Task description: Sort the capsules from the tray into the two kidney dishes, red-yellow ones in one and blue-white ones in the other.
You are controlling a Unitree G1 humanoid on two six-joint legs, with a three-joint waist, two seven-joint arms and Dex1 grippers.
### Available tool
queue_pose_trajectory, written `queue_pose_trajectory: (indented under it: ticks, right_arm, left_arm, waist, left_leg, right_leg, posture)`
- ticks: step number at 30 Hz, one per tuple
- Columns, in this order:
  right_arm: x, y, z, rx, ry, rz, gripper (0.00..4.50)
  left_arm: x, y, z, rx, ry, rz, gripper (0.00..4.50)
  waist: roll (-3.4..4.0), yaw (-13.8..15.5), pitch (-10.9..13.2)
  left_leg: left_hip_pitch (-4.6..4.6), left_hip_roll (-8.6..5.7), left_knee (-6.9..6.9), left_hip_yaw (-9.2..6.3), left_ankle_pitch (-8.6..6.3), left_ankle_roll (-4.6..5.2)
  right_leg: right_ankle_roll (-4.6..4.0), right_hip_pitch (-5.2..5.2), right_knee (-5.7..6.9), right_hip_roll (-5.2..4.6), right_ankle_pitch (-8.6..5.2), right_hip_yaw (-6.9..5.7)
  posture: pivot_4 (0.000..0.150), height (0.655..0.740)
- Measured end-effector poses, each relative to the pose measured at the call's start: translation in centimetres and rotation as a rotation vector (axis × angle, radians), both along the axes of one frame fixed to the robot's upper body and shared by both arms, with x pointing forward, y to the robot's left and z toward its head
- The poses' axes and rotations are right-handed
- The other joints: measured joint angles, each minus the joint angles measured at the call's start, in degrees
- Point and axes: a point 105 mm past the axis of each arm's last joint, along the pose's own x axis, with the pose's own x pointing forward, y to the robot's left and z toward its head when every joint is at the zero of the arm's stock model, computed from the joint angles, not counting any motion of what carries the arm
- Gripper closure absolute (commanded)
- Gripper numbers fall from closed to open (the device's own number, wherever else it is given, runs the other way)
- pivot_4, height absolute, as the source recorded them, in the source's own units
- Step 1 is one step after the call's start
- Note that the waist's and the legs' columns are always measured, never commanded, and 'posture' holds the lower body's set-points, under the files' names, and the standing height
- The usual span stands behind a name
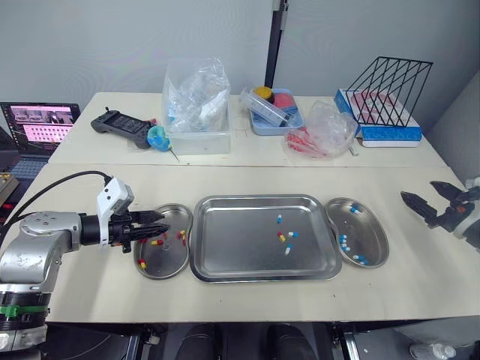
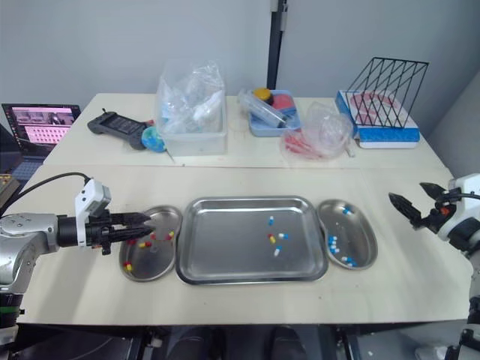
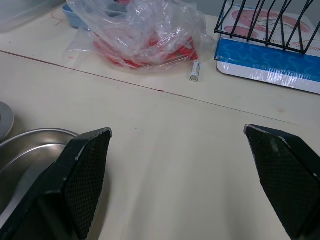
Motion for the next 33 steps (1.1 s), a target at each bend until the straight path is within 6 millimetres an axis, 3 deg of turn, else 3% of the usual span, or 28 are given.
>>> queue_pose_trajectory:
  ticks: [4, 9, 14, 33]
  right_arm:
    - [0.1, -0.2, 0.3, 0.0, -0.004, -0.001, 0.0]
    - [-0.1, -0.5, 0.2, 0.003, -0.003, -0.004, 0.0]
    - [-0.1, -0.6, 0.1, 0.006, 0.0, -0.007, 0.0]
    - [-0.1, -0.6, 0.3, -0.003, -0.014, -0.013, 0.0]
  left_arm:
    - [0.0, 2.2, 0.7, -0.08, -0.042, 0.084, 0.04]
    - [0.2, 6.9, 1.8, -0.14, -0.169, 0.249, 0.04]
    - [-0.3, 9.4, -0.4, -0.131, -0.13, 0.337, 0.04]
    - [-0.8, 10.2, -0.8, -0.098, -0.157, 0.347, 0.04]
  waist:
    - [0.0, -0.43, 0.0]
    - [0.0, -0.6, 0.0]
    - [0.0, -0.56, 0.0]
    - [0.0, -0.64, 0.0]
  left_leg:
    - [0.02, 0.01, -0.03, 0.0, 0.0, 0.0]
    - [0.03, 0.01, -0.04, 0.01, 0.0, -0.01]
    - [0.01, 0.02, -0.03, 0.01, -0.01, -0.01]
    - [0.01, 0.04, -0.07, 0.05, -0.01, -0.02]
  right_leg:
    - [-0.02, 0.0, 0.01, 0.0, -0.01, -0.02]
    - [-0.03, -0.01, 0.0, -0.02, -0.02, -0.02]
    - [-0.04, -0.03, 0.0, -0.05, -0.01, -0.03]
    - [-0.09, -0.06, 0.0, -0.13, -0.01, -0.08]
  posture:
    - [0.15, 0.74]
    - [0.15, 0.74]
    - [0.15, 0.74]
    - [0.15, 0.74]
